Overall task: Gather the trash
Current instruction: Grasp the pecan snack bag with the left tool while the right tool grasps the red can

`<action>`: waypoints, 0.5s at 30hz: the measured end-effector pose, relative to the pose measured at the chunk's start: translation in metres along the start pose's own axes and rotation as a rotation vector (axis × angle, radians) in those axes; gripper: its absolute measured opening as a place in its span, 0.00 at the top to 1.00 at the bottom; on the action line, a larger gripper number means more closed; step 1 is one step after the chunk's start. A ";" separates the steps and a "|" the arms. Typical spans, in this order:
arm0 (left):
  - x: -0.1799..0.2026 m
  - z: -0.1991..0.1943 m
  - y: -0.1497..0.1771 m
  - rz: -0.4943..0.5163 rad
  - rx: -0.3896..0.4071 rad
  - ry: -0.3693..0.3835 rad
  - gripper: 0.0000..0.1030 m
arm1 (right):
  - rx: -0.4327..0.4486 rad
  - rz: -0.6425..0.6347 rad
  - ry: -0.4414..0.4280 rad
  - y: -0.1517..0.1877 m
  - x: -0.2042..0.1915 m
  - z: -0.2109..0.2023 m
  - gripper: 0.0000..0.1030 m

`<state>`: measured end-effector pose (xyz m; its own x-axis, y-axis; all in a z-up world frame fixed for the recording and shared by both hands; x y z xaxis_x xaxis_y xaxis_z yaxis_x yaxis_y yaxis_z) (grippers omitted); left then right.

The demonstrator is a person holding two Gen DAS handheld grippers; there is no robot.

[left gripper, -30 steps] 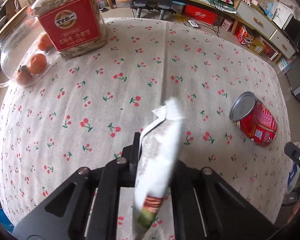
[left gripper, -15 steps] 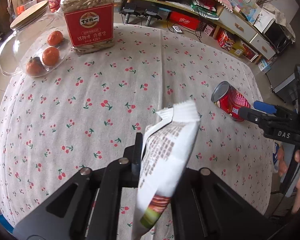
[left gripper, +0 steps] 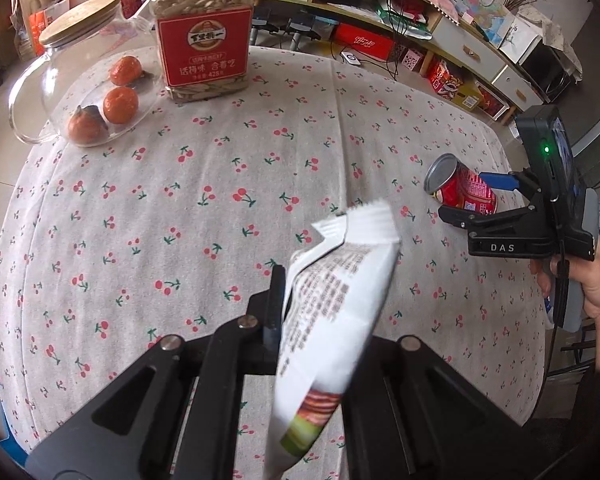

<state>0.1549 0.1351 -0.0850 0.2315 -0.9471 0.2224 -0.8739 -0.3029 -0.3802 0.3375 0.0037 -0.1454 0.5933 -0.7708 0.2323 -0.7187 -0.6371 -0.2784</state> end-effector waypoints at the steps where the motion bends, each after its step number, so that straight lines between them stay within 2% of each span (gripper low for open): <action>1: -0.002 0.000 0.000 -0.003 -0.001 0.000 0.95 | -0.002 0.003 -0.006 0.000 -0.001 0.001 0.18; 3: -0.004 -0.002 0.000 -0.009 0.002 0.002 0.94 | -0.007 0.014 -0.015 0.000 -0.004 0.004 0.26; 10: 0.002 -0.014 0.003 0.000 0.029 0.036 0.94 | 0.003 0.120 -0.043 0.018 -0.007 -0.014 0.28; 15: 0.013 -0.023 0.008 0.018 0.044 0.069 0.94 | -0.007 0.304 -0.112 0.054 0.005 -0.037 0.29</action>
<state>0.1413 0.1231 -0.0644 0.1848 -0.9431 0.2763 -0.8576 -0.2921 -0.4233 0.2882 -0.0349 -0.1246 0.3870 -0.9214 0.0358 -0.8713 -0.3781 -0.3130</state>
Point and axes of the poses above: each gripper's, at about its wrist camera, not at the fingertips, and z roughly the way its jaws point, x to its right, y to its underside, the point moved 5 cm from there along z, roughly the way its jaws point, and after that the axes turned 4 degrees about -z, right-handed, at the moved point
